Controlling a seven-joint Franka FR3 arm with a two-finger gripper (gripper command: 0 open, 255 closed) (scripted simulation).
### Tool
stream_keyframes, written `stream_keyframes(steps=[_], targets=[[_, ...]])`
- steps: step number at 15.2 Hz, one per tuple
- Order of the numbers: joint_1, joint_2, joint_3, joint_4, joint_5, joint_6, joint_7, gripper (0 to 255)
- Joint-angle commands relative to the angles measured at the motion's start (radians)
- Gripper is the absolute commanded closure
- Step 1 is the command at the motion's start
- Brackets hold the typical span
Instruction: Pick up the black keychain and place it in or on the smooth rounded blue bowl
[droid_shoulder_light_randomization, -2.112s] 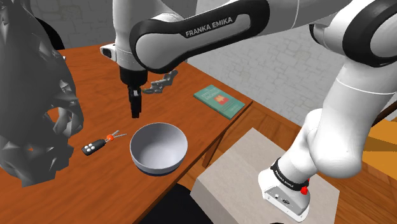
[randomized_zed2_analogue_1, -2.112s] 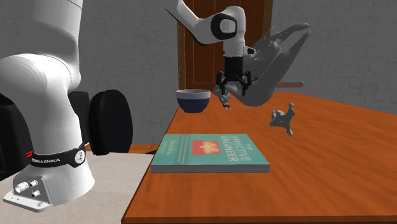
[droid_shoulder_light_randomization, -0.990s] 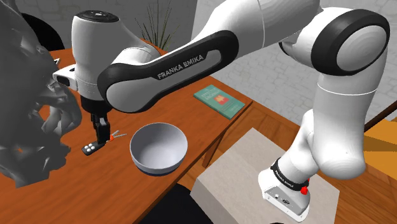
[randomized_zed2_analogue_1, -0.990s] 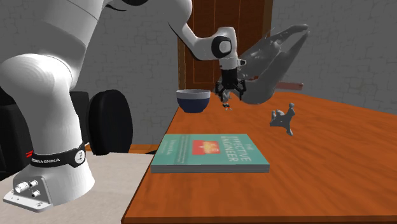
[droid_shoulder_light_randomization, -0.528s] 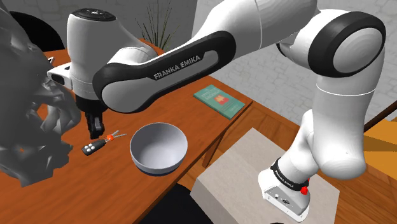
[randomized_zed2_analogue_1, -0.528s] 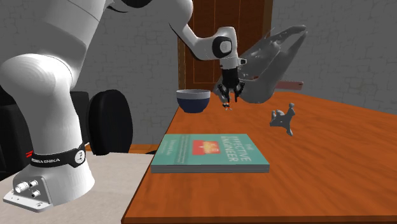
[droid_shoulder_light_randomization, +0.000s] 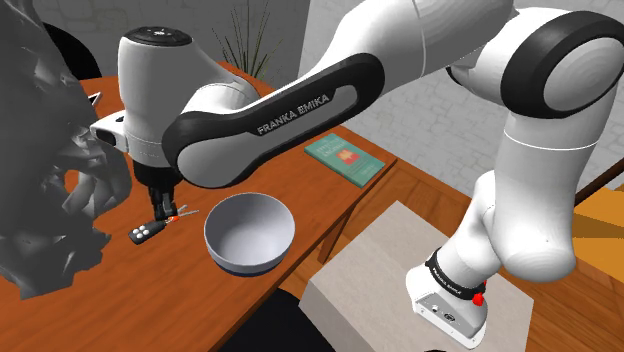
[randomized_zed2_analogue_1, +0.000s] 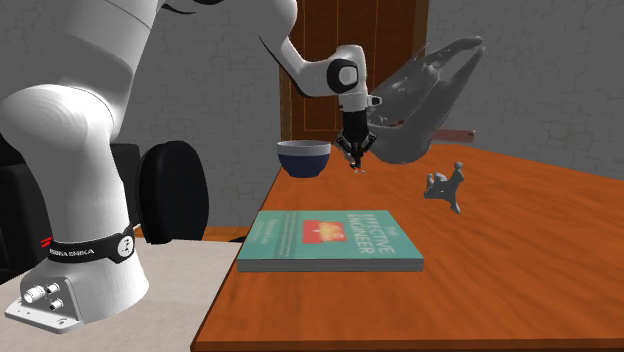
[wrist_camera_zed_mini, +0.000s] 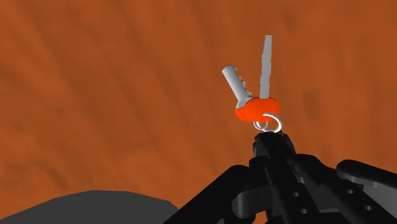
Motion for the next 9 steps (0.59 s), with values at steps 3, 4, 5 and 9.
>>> stream_keyframes(steps=[3,4,5,9], targets=[[-0.023,0.002,0.01,0.078,0.009,-0.172,-0.097,0],[-0.027,0.005,0.011,0.1,0.008,-0.213,-0.118,0],[-0.026,0.011,0.01,0.095,0.006,-0.202,-0.117,0],[-0.023,0.037,0.006,0.078,-0.003,-0.16,-0.111,0]])
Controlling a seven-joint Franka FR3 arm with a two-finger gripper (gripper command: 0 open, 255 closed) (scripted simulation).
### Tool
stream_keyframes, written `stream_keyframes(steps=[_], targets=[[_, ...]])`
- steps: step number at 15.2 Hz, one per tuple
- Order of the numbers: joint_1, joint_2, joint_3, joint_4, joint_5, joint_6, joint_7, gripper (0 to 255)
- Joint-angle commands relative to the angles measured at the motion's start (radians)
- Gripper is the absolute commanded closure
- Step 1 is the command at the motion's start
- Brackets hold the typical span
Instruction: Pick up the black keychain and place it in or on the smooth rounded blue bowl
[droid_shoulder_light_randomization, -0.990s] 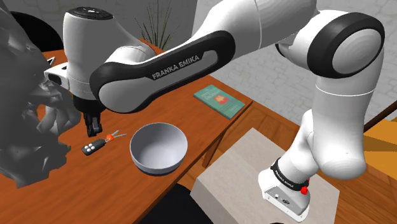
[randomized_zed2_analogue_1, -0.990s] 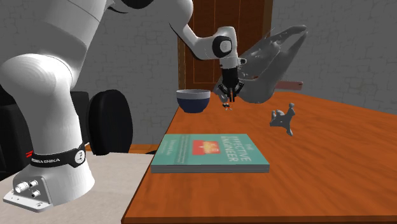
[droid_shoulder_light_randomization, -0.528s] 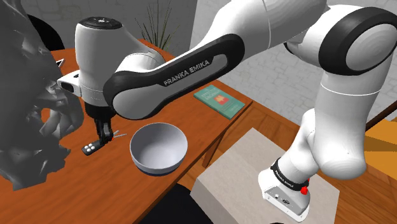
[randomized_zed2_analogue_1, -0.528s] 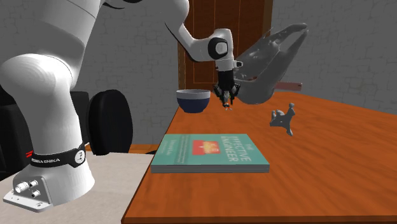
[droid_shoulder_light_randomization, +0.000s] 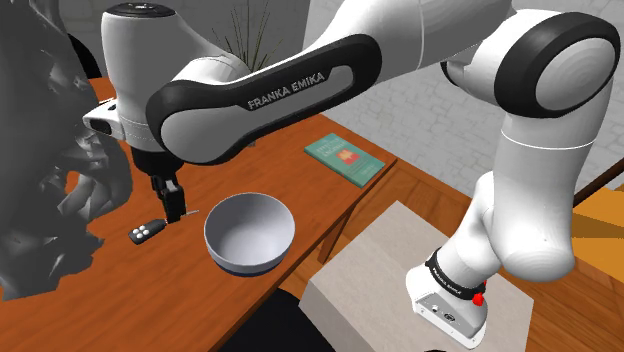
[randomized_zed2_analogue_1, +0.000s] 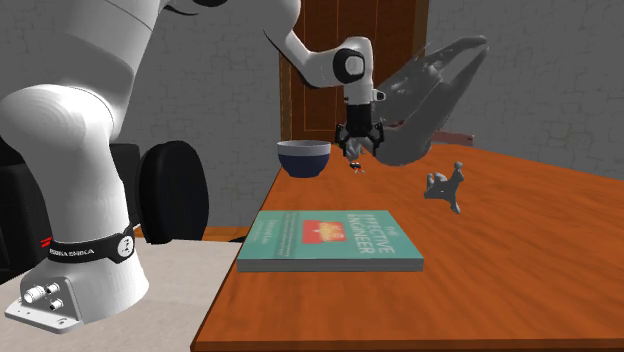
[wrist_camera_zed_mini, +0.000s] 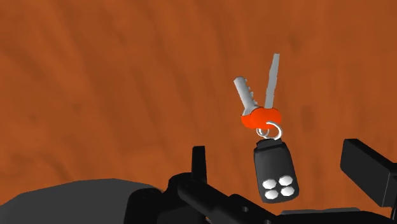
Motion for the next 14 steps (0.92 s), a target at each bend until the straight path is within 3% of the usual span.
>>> stream_keyframes(steps=[1,10,11,14], targets=[[-0.003,0.028,-0.008,-0.018,-0.005,0.009,0.003,0],[0.004,0.039,-0.016,-0.023,-0.005,0.025,0.003,0],[0.004,0.039,-0.016,-0.023,-0.005,0.025,0.003,255],[0.005,0.039,-0.016,-0.023,-0.005,0.025,0.004,255]])
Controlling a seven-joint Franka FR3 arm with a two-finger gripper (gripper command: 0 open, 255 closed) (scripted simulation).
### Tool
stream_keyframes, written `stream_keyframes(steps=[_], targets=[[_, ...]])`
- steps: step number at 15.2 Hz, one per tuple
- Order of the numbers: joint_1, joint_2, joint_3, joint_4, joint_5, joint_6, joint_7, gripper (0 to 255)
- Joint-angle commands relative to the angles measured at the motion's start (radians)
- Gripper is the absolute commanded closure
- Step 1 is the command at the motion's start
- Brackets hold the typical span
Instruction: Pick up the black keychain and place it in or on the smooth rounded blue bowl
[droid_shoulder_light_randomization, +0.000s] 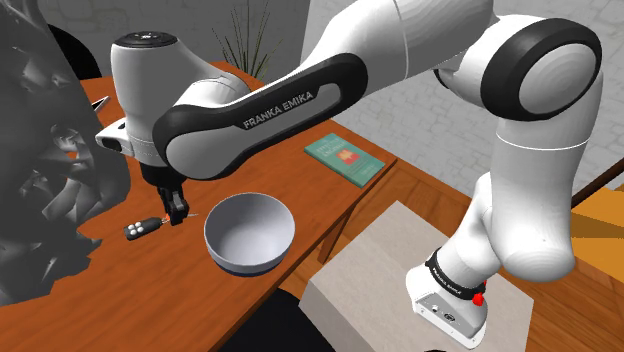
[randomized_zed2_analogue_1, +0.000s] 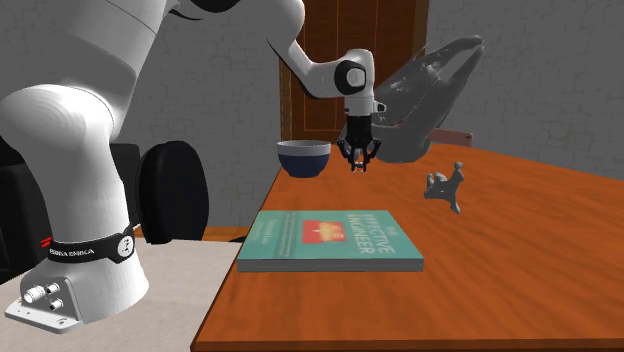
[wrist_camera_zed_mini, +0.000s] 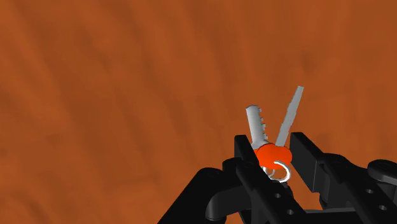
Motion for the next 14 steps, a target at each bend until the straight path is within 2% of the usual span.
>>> stream_keyframes(steps=[1,6,14], targets=[[0.0,0.002,0.0,-0.001,0.0,-0.001,0.0,255],[0.0,0.002,0.0,-0.001,0.0,0.0,-0.001,255],[-0.005,-0.043,0.008,0.042,0.016,-0.088,-0.011,255]])
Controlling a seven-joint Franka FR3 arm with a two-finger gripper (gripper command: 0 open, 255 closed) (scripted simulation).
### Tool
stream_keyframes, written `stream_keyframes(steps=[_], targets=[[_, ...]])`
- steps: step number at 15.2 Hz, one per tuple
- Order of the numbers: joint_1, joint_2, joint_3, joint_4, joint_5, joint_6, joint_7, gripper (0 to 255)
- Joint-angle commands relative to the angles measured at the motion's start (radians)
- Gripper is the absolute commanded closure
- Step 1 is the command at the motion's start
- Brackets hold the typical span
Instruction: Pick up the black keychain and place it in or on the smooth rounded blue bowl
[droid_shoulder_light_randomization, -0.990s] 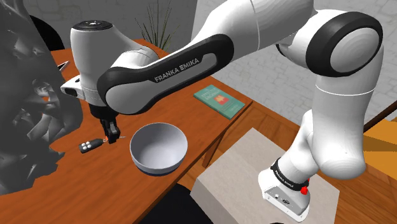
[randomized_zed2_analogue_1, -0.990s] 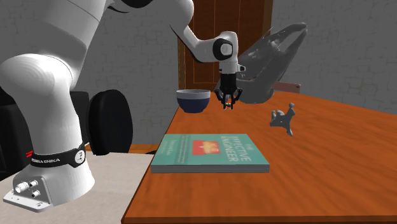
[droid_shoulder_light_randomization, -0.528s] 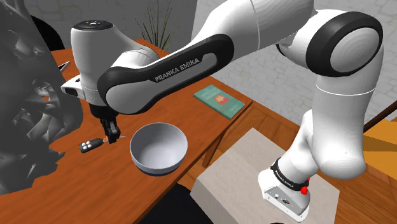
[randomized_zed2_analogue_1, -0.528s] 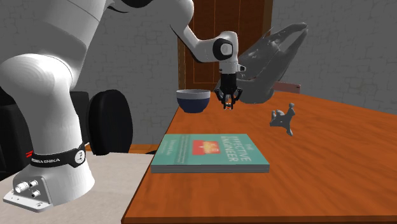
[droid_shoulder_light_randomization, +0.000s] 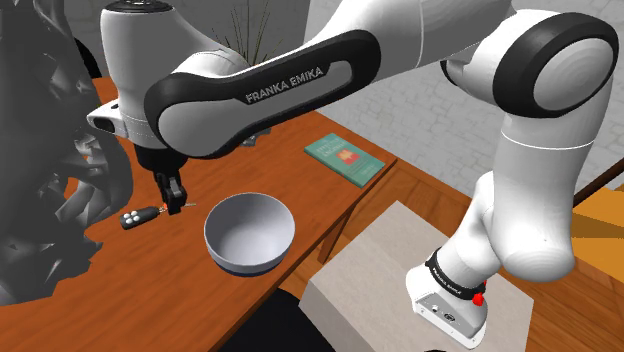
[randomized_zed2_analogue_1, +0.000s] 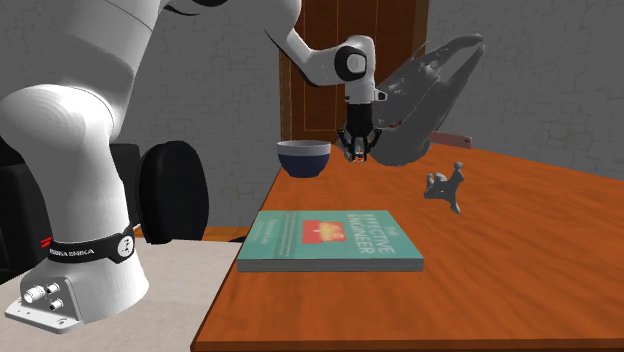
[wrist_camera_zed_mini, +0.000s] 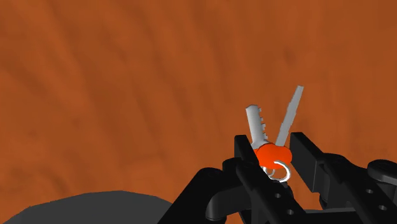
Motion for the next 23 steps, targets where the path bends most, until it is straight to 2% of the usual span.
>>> stream_keyframes(steps=[1,23], targets=[[-0.001,-0.012,0.002,0.011,0.004,-0.023,-0.003,255],[0.002,-0.069,0.014,0.228,0.027,-0.293,-0.018,255]])
